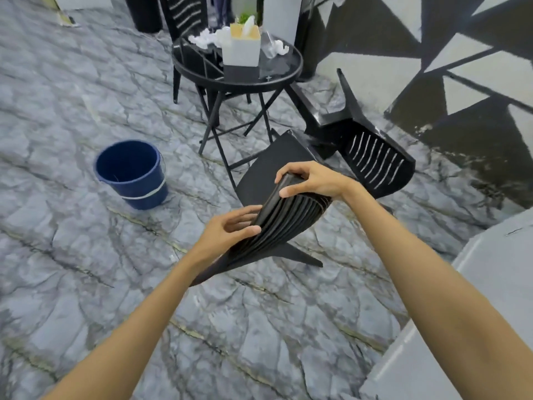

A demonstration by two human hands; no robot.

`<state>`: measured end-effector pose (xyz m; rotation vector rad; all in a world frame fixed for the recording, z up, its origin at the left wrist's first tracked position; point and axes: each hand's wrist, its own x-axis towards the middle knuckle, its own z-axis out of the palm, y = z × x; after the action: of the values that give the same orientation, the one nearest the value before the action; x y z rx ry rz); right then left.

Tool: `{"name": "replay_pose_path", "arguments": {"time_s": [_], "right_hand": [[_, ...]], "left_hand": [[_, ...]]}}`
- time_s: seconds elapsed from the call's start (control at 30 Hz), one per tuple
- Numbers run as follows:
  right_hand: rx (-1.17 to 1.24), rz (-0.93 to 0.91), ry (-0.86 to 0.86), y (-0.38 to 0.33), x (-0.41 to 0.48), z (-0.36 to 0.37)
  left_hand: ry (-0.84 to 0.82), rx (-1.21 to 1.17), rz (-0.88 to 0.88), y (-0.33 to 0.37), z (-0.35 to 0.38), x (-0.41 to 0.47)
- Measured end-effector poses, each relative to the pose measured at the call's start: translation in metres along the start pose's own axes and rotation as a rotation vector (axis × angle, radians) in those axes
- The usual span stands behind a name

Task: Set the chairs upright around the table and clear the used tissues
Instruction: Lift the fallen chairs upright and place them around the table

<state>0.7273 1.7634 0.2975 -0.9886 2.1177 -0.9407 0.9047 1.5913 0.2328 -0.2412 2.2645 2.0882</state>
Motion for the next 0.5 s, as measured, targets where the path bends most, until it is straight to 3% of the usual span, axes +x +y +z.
{"name": "replay_pose_path", "arguments": {"time_s": [0.27, 0.5], "right_hand": [[0.174, 0.037, 0.049, 0.047, -0.034, -0.123], [0.264, 0.023, 0.182, 0.099, -0.056, -0.203]], "left_hand": [[-0.005, 0.040, -0.178, 0.012, 0.020, 0.026], [0.069, 0.108, -0.220, 0.015, 0.054, 0.067]]}}
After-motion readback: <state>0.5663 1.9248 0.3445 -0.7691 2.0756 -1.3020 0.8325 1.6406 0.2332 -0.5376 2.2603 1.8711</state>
